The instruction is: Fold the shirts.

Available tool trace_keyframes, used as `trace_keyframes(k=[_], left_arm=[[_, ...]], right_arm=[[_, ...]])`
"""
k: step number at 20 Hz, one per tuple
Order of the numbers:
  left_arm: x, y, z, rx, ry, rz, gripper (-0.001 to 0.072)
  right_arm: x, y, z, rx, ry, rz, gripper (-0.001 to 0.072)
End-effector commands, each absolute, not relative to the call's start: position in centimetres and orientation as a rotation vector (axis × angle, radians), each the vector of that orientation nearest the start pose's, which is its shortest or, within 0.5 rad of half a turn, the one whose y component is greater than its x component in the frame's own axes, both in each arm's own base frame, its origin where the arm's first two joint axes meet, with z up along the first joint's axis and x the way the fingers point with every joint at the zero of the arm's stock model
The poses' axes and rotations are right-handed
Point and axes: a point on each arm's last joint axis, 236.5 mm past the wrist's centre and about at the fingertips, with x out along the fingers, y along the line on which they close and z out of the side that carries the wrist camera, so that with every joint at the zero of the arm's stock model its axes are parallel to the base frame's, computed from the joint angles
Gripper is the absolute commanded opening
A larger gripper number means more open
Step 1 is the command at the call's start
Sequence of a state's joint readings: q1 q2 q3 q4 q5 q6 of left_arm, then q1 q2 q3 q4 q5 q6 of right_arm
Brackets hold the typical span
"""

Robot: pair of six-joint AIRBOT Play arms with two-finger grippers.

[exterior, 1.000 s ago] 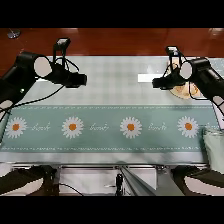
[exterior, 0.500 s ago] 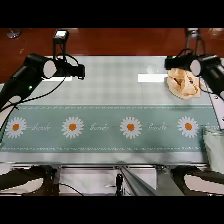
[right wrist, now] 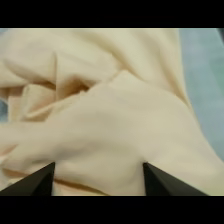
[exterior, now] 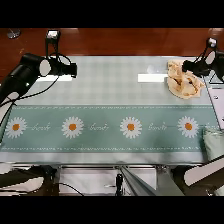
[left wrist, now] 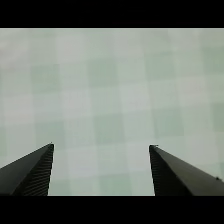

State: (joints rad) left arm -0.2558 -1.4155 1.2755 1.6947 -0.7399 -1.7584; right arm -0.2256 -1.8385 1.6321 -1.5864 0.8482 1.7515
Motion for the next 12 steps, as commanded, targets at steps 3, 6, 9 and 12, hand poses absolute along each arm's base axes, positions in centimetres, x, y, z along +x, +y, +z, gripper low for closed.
trace_keyframes(k=[3, 6, 9, 12], left_arm=[[47.4, -12.3, 2.9, -0.045, 0.954, -0.146, 0.0706], [45.5, -12.6, 2.2, -0.058, 1.038, -0.151, 0.0706], [43.0, -8.9, 2.8, -0.027, 1.133, -0.111, 0.0706], [40.3, -5.5, 6.1, -0.085, 1.127, -0.059, 0.0706]], right_arm=[[51.1, -10.1, -10.0, 0.362, 1.296, -0.208, 0.0618], [49.9, -7.1, -9.5, 0.442, 1.362, -0.106, 0.0147], [51.7, -4.9, -4.0, 0.461, 1.253, 0.023, 0.0029], [54.9, -4.6, 8.4, 0.414, 0.934, 0.075, 0.0029]])
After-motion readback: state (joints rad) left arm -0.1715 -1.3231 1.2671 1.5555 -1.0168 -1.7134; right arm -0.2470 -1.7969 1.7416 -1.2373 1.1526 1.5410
